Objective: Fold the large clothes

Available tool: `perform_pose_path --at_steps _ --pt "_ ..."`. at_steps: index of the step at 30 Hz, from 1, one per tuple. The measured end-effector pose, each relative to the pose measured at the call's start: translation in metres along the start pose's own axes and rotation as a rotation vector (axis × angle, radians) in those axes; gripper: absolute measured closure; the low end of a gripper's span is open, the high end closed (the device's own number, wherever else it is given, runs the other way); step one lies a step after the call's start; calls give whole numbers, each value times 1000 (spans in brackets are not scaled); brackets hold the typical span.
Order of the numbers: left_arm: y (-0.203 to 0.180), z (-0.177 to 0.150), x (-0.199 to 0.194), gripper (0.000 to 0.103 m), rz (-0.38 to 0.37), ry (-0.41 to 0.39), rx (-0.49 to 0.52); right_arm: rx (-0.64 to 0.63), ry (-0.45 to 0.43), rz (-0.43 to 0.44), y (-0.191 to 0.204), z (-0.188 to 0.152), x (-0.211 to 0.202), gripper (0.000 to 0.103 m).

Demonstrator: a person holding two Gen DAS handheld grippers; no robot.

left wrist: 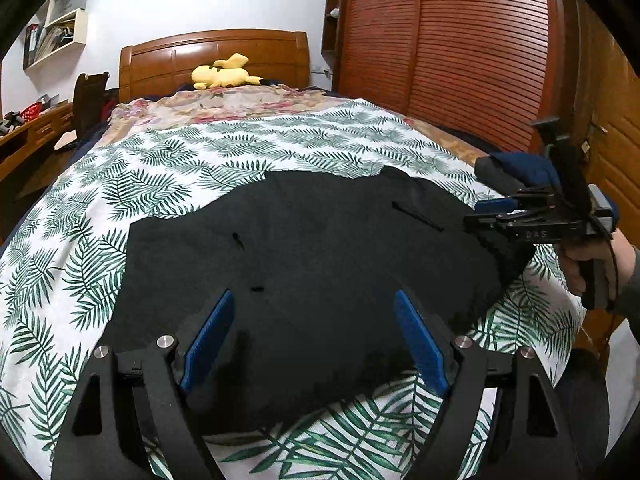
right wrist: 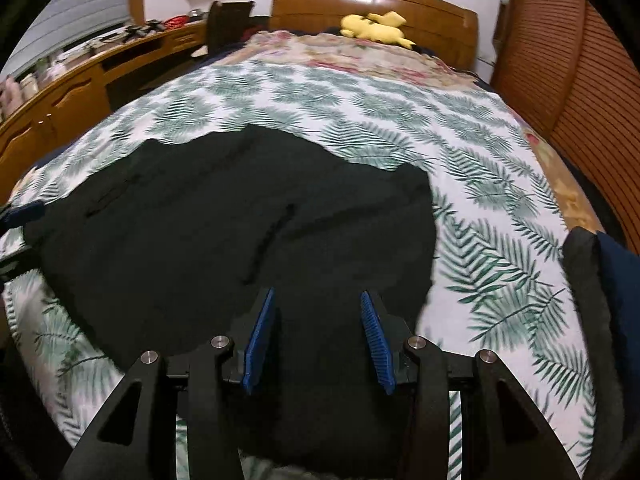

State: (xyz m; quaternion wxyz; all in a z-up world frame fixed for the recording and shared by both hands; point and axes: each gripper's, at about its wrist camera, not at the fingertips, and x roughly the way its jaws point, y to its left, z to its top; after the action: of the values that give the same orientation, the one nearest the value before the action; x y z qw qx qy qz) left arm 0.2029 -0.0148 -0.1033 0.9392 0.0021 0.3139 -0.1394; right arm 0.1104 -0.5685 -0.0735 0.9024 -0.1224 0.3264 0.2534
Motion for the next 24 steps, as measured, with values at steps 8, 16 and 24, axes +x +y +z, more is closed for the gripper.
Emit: perform_pose_path --at_steps 8,16,24 --pt "3 -9 11 21 5 51 1 -19 3 16 10 -15 8 57" --pt "4 -22 24 21 30 131 48 -48 66 -82 9 -29 31 57" --pt "8 -28 30 21 13 163 30 -14 -20 0 26 -18 8 57"
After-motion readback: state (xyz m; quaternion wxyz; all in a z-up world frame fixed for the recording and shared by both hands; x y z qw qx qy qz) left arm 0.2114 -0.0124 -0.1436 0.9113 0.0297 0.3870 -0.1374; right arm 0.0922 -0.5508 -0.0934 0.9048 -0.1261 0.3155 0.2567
